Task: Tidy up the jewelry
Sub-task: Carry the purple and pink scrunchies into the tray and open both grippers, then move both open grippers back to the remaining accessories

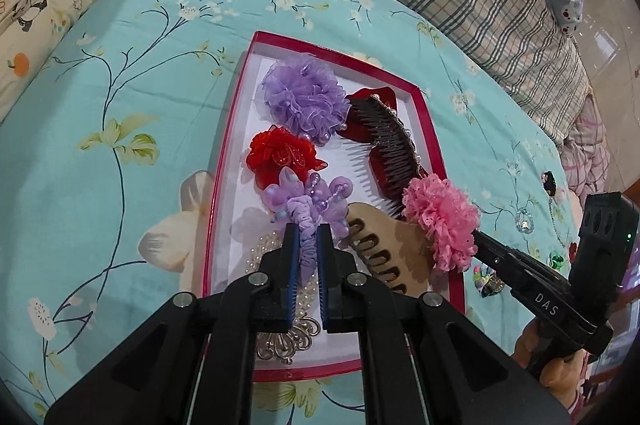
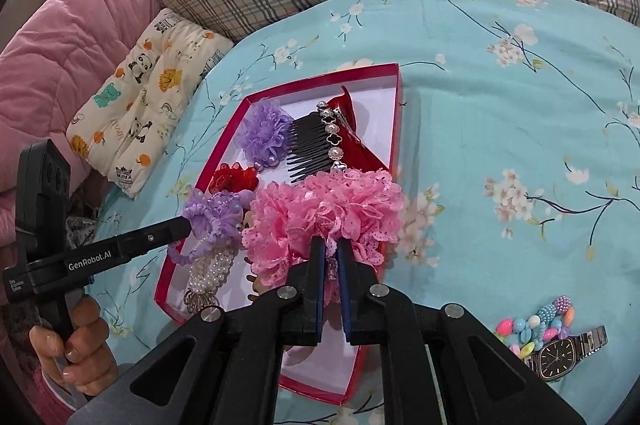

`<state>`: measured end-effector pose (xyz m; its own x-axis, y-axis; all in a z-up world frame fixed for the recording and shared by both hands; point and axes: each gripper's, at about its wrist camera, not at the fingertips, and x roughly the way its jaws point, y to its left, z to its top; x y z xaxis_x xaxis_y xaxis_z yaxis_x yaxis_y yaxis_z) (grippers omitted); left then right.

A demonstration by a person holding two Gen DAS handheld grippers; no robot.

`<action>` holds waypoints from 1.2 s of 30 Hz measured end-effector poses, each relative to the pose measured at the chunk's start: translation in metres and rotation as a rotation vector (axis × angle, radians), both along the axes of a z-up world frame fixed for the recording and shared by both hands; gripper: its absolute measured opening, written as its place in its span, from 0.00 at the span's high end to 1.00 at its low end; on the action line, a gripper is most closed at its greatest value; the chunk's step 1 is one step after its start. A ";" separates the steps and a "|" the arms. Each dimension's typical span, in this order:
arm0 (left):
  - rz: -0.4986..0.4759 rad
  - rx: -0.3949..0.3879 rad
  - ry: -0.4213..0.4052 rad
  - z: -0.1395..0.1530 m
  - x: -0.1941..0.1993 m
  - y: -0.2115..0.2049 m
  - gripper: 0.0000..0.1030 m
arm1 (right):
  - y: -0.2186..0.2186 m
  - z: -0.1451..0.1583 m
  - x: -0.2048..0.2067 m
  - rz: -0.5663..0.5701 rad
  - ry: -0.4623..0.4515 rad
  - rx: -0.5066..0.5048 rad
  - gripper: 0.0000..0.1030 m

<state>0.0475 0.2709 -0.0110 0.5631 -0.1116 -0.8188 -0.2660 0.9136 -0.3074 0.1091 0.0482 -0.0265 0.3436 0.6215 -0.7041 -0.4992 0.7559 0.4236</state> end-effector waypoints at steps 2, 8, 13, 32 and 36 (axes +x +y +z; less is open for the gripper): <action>-0.001 0.001 0.002 -0.001 -0.001 0.000 0.95 | 0.001 0.000 -0.001 -0.002 0.002 -0.001 0.91; 0.006 -0.004 0.021 -0.007 0.000 0.001 0.95 | 0.001 0.000 -0.002 0.000 0.007 -0.001 0.89; 0.007 -0.014 0.041 -0.012 -0.001 0.004 0.88 | 0.000 0.001 -0.005 -0.005 0.009 -0.002 0.83; -0.039 -0.018 0.005 0.012 -0.014 -0.027 0.63 | -0.054 0.019 -0.027 -0.074 -0.013 0.037 0.70; -0.081 -0.013 -0.005 0.019 -0.012 -0.048 0.63 | -0.082 0.020 -0.034 -0.113 -0.016 0.031 0.69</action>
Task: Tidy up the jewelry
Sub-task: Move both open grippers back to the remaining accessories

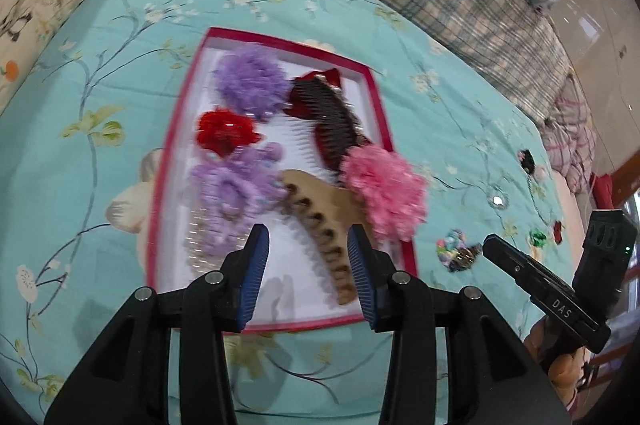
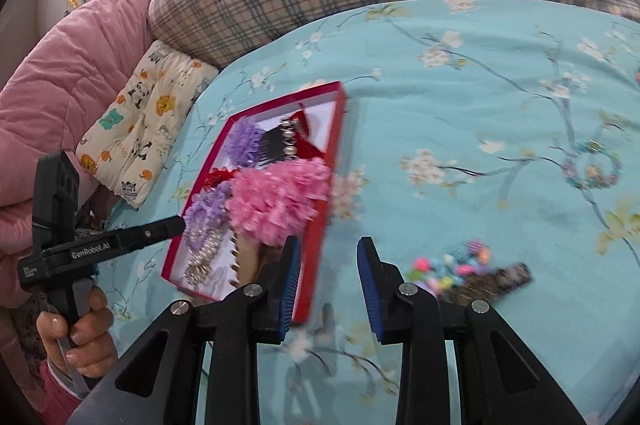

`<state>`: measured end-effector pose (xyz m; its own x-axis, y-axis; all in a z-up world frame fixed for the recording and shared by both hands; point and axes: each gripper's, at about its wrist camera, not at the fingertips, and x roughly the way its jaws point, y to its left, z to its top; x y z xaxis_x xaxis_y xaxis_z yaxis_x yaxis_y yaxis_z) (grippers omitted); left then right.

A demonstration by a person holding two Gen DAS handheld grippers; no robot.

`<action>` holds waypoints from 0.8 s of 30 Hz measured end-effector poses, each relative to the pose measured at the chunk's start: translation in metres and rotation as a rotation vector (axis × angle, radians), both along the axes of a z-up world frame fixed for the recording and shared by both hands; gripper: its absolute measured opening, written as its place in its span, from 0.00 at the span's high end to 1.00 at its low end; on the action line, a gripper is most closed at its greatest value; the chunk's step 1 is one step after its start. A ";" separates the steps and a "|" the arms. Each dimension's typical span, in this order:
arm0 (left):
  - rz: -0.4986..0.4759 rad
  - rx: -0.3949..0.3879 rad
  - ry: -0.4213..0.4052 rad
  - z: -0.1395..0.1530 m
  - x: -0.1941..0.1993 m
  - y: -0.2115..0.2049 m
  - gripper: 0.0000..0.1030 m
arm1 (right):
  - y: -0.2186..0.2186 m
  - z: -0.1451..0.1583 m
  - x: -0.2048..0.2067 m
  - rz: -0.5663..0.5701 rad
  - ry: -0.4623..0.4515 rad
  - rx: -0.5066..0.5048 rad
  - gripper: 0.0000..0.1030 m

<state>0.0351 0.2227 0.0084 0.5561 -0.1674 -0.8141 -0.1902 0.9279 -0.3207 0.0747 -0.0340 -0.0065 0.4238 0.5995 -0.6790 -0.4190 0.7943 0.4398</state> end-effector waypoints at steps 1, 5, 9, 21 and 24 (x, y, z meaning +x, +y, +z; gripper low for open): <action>-0.012 0.003 -0.003 0.002 0.001 -0.006 0.56 | -0.009 0.000 -0.002 -0.013 0.000 -0.005 0.69; -0.051 0.007 -0.020 0.010 0.004 -0.027 0.53 | -0.045 -0.001 -0.006 -0.074 0.009 -0.010 0.69; -0.092 0.004 -0.032 0.016 0.006 -0.048 0.53 | -0.083 0.000 -0.009 -0.147 0.014 -0.015 0.69; -0.242 0.022 -0.012 0.014 0.016 -0.122 0.53 | -0.173 -0.004 -0.016 -0.309 0.017 -0.036 0.65; -0.269 0.025 0.004 0.008 0.023 -0.138 0.53 | -0.192 -0.005 -0.019 -0.346 0.015 -0.040 0.65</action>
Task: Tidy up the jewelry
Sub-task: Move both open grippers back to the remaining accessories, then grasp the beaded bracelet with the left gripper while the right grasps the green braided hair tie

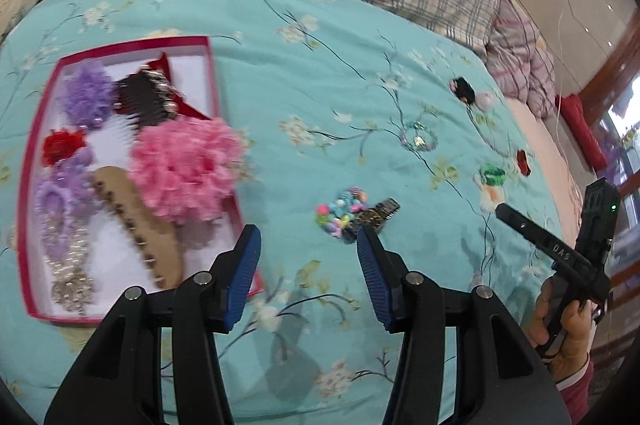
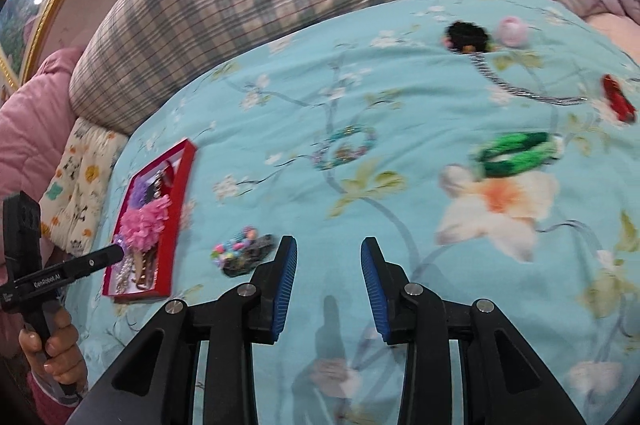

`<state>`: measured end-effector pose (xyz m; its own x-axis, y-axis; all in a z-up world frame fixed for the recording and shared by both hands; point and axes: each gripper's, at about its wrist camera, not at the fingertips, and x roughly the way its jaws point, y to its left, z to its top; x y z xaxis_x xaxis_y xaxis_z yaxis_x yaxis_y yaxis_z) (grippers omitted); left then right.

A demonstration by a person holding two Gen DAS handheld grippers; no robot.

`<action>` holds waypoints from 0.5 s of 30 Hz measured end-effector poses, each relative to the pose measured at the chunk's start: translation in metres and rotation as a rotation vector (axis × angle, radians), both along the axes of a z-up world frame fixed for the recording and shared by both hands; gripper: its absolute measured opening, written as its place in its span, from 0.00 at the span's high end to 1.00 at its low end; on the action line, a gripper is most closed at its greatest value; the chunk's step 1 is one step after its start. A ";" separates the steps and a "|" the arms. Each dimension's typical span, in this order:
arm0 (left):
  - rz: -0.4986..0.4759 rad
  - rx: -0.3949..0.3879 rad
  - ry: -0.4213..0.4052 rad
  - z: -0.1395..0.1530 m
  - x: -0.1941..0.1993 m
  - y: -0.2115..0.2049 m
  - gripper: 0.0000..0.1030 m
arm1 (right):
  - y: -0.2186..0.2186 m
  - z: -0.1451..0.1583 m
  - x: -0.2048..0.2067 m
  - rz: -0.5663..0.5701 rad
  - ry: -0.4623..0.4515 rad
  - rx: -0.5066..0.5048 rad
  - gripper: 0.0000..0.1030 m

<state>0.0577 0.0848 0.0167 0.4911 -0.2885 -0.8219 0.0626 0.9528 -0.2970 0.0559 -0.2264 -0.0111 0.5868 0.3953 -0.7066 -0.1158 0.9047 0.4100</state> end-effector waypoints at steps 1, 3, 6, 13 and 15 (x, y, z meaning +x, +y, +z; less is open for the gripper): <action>-0.011 0.001 0.006 -0.001 0.003 -0.006 0.53 | -0.008 0.000 -0.001 -0.016 -0.002 -0.005 0.65; -0.035 0.004 0.011 -0.003 0.011 -0.018 0.53 | -0.022 -0.001 -0.002 -0.049 -0.004 -0.011 0.62; -0.068 0.011 0.019 -0.007 0.021 -0.036 0.53 | -0.042 -0.002 -0.001 -0.096 0.000 -0.014 0.60; -0.148 0.022 0.039 -0.018 0.055 -0.085 0.53 | -0.080 -0.006 0.011 -0.195 0.011 -0.042 0.56; -0.168 0.020 0.047 -0.022 0.067 -0.098 0.53 | -0.087 -0.007 0.016 -0.221 0.013 -0.059 0.52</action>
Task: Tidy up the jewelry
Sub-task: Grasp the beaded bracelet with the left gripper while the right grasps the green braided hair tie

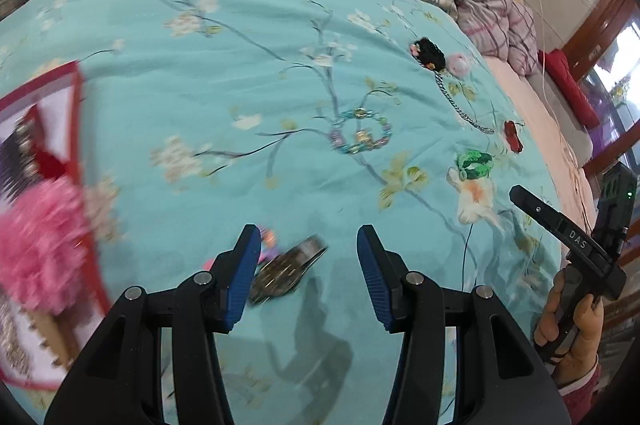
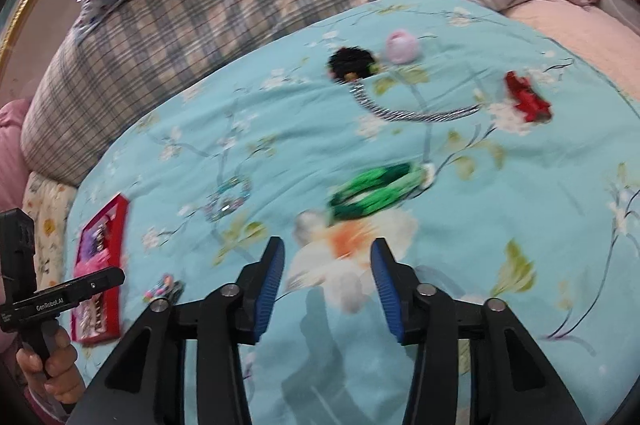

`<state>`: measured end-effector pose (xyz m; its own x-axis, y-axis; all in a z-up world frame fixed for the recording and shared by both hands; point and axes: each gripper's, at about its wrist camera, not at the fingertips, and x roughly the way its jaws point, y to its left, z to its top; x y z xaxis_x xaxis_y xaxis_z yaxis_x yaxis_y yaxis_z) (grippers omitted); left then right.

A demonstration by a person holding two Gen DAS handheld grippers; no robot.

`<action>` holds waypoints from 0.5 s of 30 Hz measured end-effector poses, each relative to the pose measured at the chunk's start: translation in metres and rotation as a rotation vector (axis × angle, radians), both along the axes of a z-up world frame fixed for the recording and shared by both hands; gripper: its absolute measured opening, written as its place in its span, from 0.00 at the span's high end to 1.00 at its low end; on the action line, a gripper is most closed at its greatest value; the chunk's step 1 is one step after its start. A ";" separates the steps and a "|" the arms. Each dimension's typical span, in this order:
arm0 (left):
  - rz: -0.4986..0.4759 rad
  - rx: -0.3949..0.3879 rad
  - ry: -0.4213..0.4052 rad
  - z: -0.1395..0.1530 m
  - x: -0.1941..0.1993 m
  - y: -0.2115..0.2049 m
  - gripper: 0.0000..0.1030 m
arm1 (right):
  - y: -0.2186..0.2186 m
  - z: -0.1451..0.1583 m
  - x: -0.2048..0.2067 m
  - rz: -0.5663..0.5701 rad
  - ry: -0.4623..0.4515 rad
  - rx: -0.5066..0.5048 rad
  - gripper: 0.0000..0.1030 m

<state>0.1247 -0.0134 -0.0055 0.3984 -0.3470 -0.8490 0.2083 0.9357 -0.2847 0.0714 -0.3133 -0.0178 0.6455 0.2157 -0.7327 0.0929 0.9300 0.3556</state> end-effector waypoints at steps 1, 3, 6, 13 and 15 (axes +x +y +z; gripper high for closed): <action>-0.006 0.000 0.000 -0.002 0.004 -0.004 0.53 | -0.004 -0.001 0.003 -0.012 0.001 -0.010 0.51; -0.017 0.013 0.002 -0.008 0.016 -0.016 0.48 | -0.009 -0.004 0.008 -0.030 0.012 -0.021 0.48; -0.024 0.016 0.020 -0.016 0.036 -0.029 0.45 | -0.017 -0.012 0.021 -0.051 0.047 -0.021 0.47; -0.039 0.029 0.057 -0.038 0.081 -0.054 0.30 | -0.012 -0.033 0.044 -0.048 0.107 -0.004 0.46; -0.050 0.027 0.078 -0.046 0.091 -0.062 0.30 | -0.010 -0.037 0.050 -0.051 0.115 -0.006 0.46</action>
<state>0.2156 -0.0751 -0.0511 0.3132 -0.3413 -0.8863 0.2335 0.9322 -0.2764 0.1214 -0.3231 -0.0552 0.5674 0.1804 -0.8035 0.1801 0.9249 0.3348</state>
